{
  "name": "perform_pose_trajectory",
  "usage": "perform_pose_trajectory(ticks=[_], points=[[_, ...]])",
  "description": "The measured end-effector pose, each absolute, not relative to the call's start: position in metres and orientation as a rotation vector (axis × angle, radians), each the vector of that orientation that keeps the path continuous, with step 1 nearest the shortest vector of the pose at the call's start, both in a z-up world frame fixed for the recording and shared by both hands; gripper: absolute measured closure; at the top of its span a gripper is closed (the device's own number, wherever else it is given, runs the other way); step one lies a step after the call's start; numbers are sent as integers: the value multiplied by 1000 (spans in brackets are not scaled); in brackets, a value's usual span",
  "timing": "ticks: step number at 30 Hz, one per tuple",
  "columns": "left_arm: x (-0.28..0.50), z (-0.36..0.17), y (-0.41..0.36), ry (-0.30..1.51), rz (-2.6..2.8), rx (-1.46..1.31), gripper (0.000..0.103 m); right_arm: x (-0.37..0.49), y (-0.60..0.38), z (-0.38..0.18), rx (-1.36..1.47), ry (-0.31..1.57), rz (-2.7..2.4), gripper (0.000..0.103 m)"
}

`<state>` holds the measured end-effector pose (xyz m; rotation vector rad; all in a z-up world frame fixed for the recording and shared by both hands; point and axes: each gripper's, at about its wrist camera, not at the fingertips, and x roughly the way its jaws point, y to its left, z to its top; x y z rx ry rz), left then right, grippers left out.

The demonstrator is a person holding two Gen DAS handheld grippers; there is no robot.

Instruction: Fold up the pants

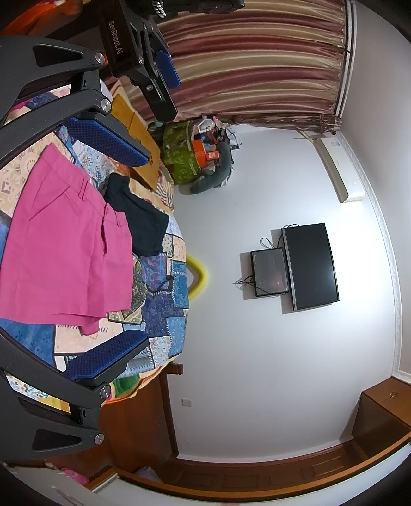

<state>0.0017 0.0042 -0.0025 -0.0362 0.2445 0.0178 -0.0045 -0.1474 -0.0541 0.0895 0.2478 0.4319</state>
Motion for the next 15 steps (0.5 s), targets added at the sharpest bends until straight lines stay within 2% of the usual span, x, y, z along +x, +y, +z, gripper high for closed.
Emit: perform_pose_trajectory(ticks=[15], points=[[5,-4,10,258,16,-51,0,-4,-146,-54,86,250,430,0]])
